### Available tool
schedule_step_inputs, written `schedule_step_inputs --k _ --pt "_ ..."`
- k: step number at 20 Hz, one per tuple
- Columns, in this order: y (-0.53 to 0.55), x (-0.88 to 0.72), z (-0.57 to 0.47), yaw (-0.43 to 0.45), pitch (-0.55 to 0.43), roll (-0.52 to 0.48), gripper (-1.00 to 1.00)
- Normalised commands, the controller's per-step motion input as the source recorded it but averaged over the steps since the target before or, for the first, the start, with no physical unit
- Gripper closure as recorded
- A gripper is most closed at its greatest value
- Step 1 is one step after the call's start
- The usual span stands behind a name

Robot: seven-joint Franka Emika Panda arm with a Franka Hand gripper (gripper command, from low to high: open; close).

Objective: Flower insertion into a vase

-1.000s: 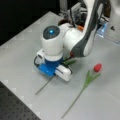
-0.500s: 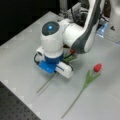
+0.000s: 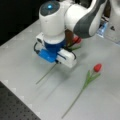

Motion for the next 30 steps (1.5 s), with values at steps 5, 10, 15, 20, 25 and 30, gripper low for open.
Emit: schedule_step_inputs --k 5,10,15,20,25,30 --pt "0.13 -0.13 0.26 -0.119 -0.076 0.068 1.0" --pt "0.1 -0.15 0.16 -0.116 -0.05 0.079 1.0" --pt "0.1 -0.17 0.12 -0.104 -0.051 0.077 1.0" --pt "0.12 -0.2 0.27 -0.107 -0.024 0.087 1.0" --pt "0.17 -0.14 0.33 -0.106 0.025 0.084 1.0" --pt "0.22 -0.14 0.27 -0.121 0.1 0.097 1.0"
